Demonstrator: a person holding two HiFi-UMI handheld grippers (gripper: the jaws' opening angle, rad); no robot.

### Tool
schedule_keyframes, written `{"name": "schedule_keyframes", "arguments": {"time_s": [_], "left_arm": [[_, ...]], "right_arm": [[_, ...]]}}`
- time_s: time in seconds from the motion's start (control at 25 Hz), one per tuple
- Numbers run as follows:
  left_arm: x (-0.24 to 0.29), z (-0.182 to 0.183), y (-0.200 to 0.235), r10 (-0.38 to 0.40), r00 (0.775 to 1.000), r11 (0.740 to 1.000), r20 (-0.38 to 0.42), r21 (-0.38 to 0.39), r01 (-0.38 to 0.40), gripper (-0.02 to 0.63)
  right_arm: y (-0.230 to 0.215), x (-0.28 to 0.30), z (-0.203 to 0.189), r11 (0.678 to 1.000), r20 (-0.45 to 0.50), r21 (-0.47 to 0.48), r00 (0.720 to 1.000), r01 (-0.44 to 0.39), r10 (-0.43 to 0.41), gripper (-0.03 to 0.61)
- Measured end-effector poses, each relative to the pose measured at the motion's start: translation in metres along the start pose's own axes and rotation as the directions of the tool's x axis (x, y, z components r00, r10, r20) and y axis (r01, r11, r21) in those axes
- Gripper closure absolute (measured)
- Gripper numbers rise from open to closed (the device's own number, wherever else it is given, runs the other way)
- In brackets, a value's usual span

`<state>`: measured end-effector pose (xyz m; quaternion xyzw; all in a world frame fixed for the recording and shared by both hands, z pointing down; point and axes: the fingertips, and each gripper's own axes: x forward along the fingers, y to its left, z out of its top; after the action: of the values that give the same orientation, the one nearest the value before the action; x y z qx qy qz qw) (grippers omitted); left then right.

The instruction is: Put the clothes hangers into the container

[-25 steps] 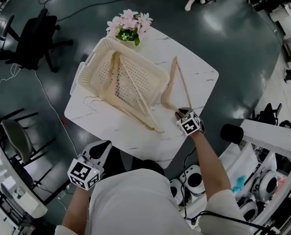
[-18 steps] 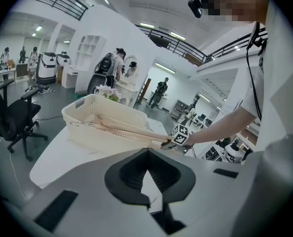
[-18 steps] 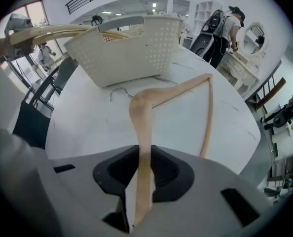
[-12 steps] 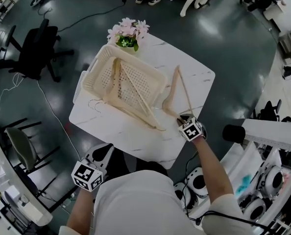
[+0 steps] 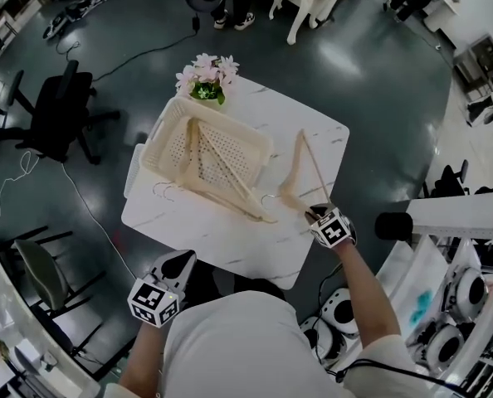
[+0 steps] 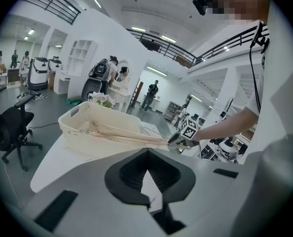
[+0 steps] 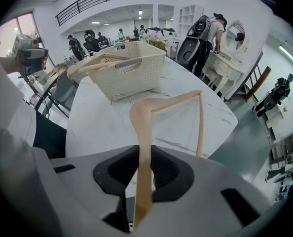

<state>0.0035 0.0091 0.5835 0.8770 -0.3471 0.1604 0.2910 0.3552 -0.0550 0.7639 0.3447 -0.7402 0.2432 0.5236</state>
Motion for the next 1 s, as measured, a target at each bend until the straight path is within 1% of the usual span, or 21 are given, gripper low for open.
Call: {"name": "schedule_keyframes", "arguments": {"time_s": [0.24, 0.52, 0.76, 1.0], "left_arm": [[-0.003, 0.007, -0.002, -0.029, 1.000, 0.999, 0.012, 0.023, 0.028, 0.606], [0.000, 0.018, -0.002, -0.063, 0.998, 0.997, 0.023, 0.050, 0.062, 0.606], [-0.005, 0.024, 0.006, -0.077, 0.997, 0.995, 0.026, 0.065, 0.075, 0.606], [-0.012, 0.027, 0.017, -0.081, 0.996, 0.994, 0.032, 0.071, 0.078, 0.606]], "right_arm": [[-0.009, -0.031, -0.005, 0.997, 0.017, 0.064, 0.999, 0.046, -0.047, 0.494], [-0.017, -0.063, 0.006, 0.989, 0.074, 0.138, 0.995, 0.050, -0.061, 0.494], [-0.003, -0.094, 0.038, 0.986, 0.163, 0.164, 0.986, 0.019, -0.046, 0.494], [0.024, -0.113, 0.085, 0.991, 0.233, 0.127, 0.972, -0.033, 0.002, 0.494]]}}
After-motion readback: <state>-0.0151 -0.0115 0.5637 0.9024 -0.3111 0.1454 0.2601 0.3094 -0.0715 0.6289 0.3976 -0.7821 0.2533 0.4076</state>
